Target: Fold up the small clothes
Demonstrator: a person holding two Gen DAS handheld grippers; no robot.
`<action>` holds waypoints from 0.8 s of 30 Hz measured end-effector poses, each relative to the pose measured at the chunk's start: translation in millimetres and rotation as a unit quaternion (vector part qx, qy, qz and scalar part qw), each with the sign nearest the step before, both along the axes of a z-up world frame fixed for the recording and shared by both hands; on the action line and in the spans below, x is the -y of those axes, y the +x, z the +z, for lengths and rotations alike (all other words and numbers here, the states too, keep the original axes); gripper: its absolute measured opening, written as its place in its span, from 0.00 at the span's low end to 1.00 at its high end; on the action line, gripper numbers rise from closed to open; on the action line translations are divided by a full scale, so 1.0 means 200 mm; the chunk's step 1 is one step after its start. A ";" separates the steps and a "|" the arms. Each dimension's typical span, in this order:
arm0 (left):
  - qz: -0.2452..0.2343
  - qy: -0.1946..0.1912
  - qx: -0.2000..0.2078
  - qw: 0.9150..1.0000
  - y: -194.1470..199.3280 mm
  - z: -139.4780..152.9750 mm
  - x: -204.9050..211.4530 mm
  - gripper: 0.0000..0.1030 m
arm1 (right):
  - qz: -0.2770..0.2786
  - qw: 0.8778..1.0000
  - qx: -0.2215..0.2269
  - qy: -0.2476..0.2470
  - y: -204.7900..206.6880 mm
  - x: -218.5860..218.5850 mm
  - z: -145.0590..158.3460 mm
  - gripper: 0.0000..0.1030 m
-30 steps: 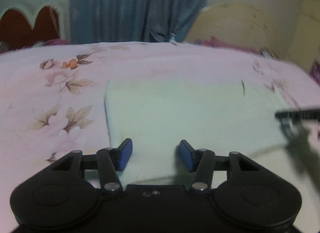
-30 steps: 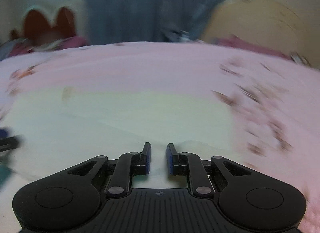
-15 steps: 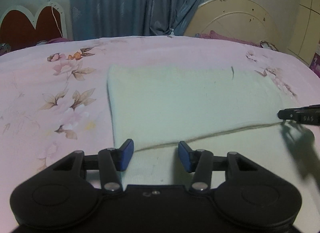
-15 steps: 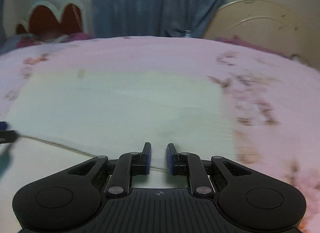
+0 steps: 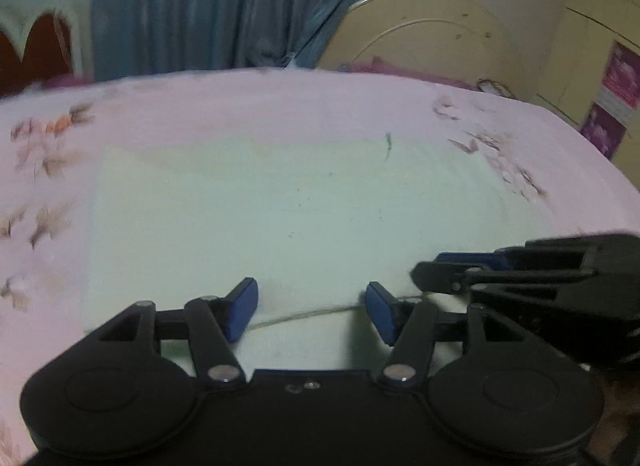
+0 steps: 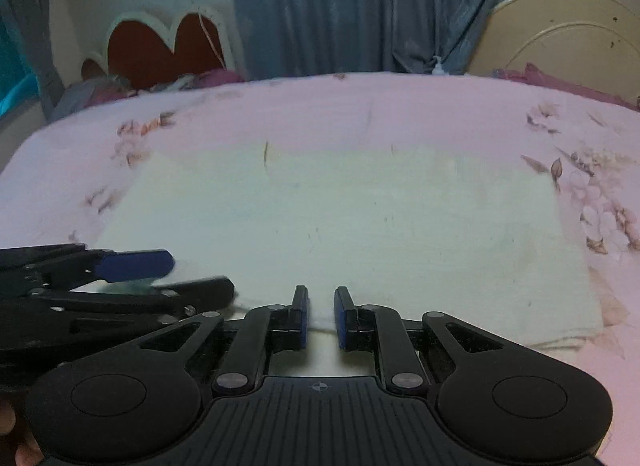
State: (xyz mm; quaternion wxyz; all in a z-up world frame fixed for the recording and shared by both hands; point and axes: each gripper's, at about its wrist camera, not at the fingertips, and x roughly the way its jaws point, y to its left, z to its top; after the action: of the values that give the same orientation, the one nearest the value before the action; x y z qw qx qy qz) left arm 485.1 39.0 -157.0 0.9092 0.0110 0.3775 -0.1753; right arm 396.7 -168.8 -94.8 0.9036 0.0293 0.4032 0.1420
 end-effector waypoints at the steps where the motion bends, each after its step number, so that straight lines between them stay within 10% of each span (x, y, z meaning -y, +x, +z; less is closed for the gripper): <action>1: -0.004 0.008 0.002 1.000 -0.02 0.01 0.00 0.57 | 0.006 1.000 0.001 -0.013 -0.01 0.01 0.00 0.14; 5: 0.013 0.056 0.016 0.998 -0.07 0.00 -0.10 0.57 | -0.060 0.996 0.008 -0.060 -0.02 0.21 -0.02 0.14; 8: 0.024 0.021 0.010 0.999 -0.09 -0.01 -0.25 0.56 | -0.123 0.992 -0.010 -0.039 -0.02 0.44 -0.04 0.14; 24: 0.064 0.005 0.013 0.998 -0.12 0.03 -0.37 0.57 | -0.157 0.987 0.005 -0.044 0.01 0.53 0.03 0.15</action>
State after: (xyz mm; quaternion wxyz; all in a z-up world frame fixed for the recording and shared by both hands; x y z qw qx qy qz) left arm 460.7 113.4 -151.0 0.9233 -0.0062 0.3664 -0.1147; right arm 398.2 -274.4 -89.8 0.9170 0.0520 0.3951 -0.0191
